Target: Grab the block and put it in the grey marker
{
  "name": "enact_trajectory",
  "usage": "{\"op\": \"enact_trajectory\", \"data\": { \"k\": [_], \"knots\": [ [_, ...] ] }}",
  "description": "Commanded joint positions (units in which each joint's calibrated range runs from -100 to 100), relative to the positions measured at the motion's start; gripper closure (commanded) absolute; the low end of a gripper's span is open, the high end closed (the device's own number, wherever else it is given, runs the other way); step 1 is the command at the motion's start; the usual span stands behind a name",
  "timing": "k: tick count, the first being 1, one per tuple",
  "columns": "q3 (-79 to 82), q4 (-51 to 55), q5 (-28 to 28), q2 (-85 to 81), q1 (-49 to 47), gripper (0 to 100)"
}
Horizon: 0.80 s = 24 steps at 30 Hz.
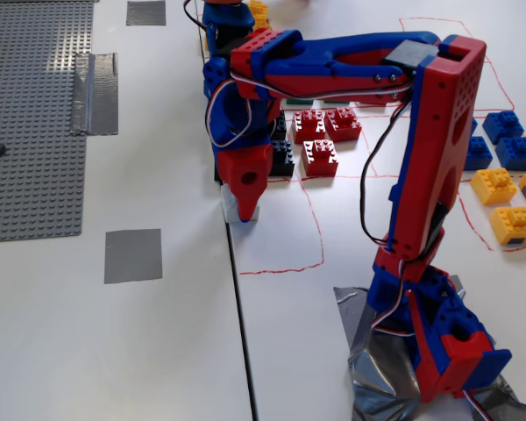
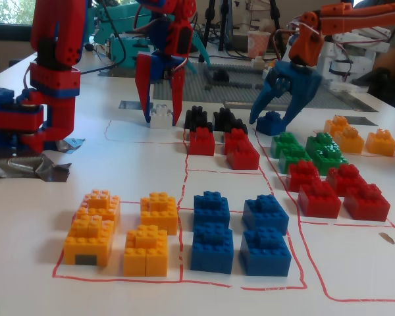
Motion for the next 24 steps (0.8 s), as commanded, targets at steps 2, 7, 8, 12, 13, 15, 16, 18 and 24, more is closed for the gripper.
{"op": "enact_trajectory", "data": {
  "k": [2,7,8,12,13,15,16,18,24],
  "knots": [
    [-5.4,0.8,1.6,-1.6,-1.0,100],
    [-11.9,6.2,2.9,-3.0,-2.7,100],
    [-13.8,7.5,3.0,-3.3,-3.3,100],
    [-22.3,13.7,3.4,-3.7,-5.6,100],
    [-24.3,14.9,3.5,-3.7,-6.0,100],
    [-28.0,17.2,3.7,-3.7,-6.7,100],
    [-29.7,18.2,3.9,-3.7,-7.0,100],
    [-32.8,20.0,4.3,-3.8,-7.7,100],
    [-40.1,23.4,6.7,-3.9,-9.4,100]
  ]
}}
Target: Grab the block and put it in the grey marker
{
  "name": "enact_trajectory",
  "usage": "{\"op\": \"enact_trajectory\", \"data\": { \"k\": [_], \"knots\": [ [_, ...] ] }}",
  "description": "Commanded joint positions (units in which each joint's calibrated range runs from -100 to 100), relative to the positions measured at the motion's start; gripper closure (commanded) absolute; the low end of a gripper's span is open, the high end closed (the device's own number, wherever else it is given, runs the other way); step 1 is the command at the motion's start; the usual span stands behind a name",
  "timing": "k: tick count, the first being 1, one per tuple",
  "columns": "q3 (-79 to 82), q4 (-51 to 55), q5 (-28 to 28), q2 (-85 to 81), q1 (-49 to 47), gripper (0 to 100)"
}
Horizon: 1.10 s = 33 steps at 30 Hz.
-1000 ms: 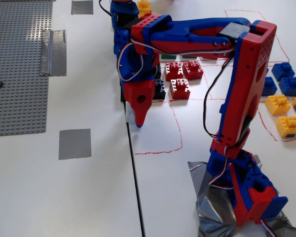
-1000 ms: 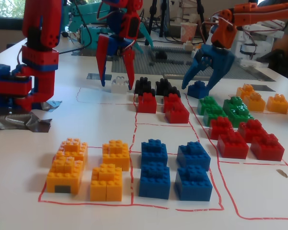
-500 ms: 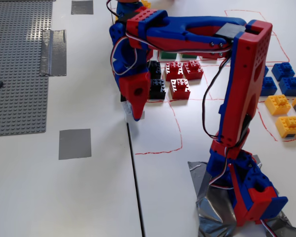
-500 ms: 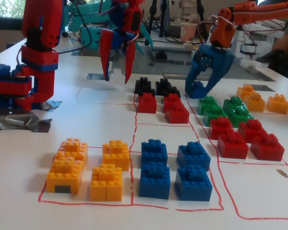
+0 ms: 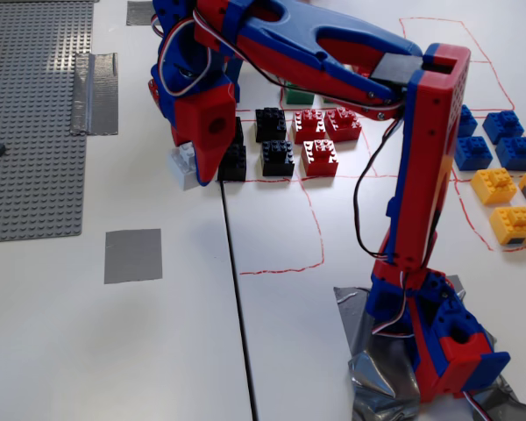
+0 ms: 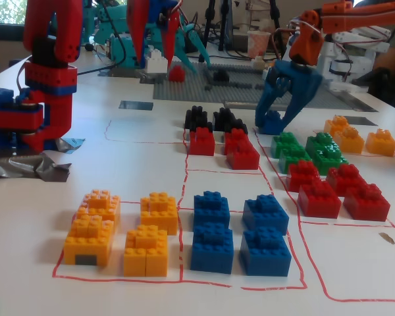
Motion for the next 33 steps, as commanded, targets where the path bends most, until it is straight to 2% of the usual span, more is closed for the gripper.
{"op": "enact_trajectory", "data": {
  "k": [1,10,20,25,33],
  "knots": [
    [-7.7,1.8,1.9,-4.0,-1.5,100],
    [-13.3,2.1,11.2,-4.0,-3.0,100],
    [-6.7,-5.2,19.8,-2.4,-3.6,100],
    [-4.4,-8.8,20.6,-0.7,-5.2,100],
    [-2.8,-11.3,18.6,3.3,-8.0,100]
  ]
}}
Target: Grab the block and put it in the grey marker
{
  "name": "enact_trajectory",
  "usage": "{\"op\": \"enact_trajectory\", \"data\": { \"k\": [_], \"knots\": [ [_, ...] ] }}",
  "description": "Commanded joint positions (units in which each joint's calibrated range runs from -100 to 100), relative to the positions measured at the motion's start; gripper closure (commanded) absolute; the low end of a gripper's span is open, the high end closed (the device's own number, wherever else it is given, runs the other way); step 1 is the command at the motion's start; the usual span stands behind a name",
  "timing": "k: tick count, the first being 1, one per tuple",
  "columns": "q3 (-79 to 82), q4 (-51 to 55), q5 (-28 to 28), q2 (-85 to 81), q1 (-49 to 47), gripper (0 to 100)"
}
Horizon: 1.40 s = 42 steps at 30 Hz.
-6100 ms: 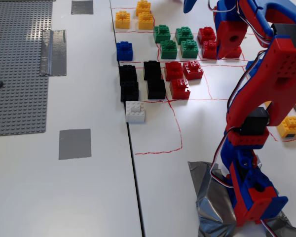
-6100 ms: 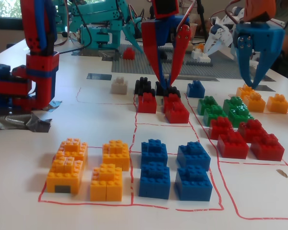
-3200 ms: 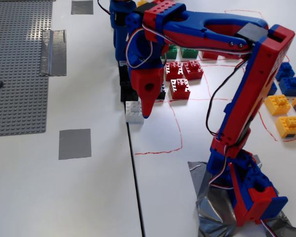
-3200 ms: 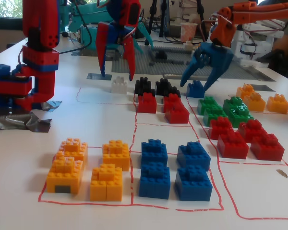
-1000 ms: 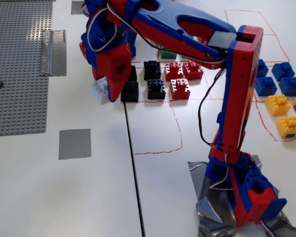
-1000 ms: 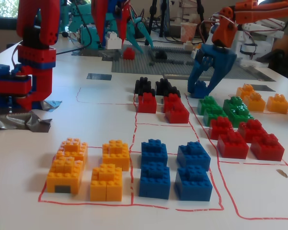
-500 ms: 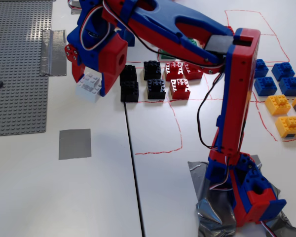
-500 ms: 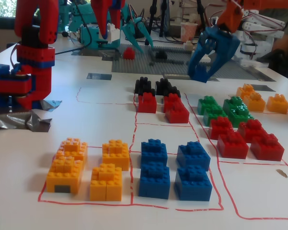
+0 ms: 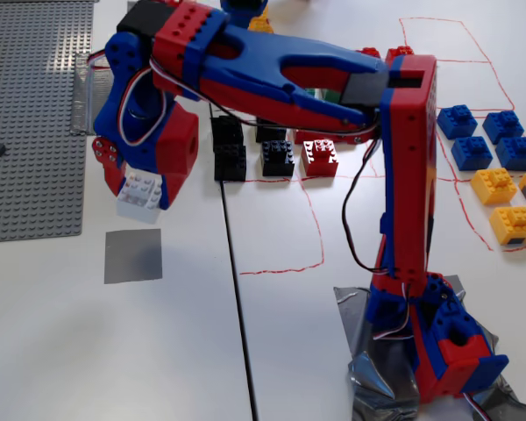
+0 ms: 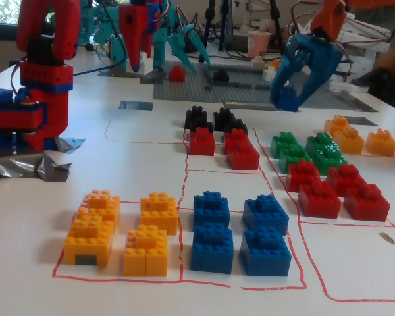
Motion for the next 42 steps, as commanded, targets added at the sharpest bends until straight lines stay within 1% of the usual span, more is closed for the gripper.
{"op": "enact_trajectory", "data": {
  "k": [1,12,20,32,38,42],
  "knots": [
    [-0.9,-2.0,-0.7,-1.6,-1.0,100],
    [3.5,-6.4,-1.7,1.4,-2.4,100],
    [3.9,-7.7,-3.3,4.7,-2.4,100],
    [3.6,-9.9,-3.4,6.9,-2.2,100],
    [3.9,-9.5,-3.6,7.6,-2.5,93],
    [3.9,-9.7,-3.5,7.6,-2.6,82]
  ]
}}
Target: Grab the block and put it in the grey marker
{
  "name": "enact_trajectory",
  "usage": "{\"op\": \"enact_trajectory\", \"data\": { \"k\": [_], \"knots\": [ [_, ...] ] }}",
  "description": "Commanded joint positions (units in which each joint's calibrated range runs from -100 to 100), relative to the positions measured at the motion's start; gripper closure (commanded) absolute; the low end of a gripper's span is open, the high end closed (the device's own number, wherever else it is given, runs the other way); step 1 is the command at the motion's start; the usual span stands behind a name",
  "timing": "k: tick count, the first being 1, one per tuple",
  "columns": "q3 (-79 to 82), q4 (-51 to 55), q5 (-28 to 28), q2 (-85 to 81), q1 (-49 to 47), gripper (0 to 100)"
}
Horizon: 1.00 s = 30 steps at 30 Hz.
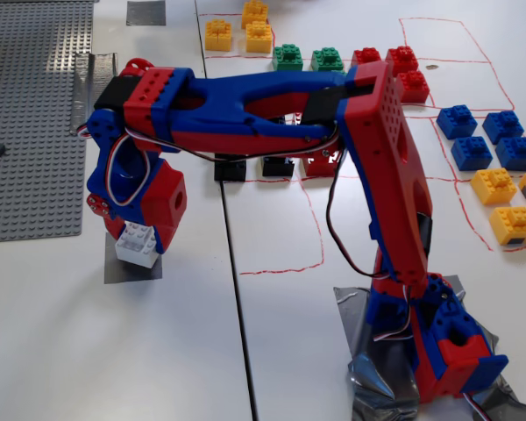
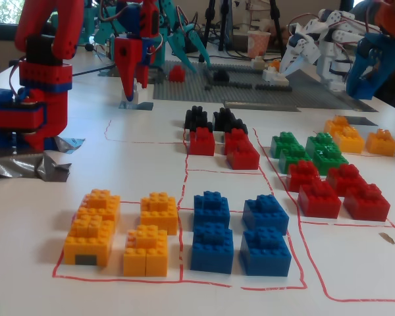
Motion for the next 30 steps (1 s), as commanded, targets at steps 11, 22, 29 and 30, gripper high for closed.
{"op": "enact_trajectory", "data": {
  "k": [11,22,29,30],
  "knots": [
    [-6.7,3.6,-0.4,-2.2,-1.8,74],
    [-17.2,7.6,0.5,-7.2,-0.2,96],
    [-18.5,11.0,0.6,-11.4,0.5,100],
    [-18.5,11.4,0.6,-12.1,0.8,100]
  ]
}}
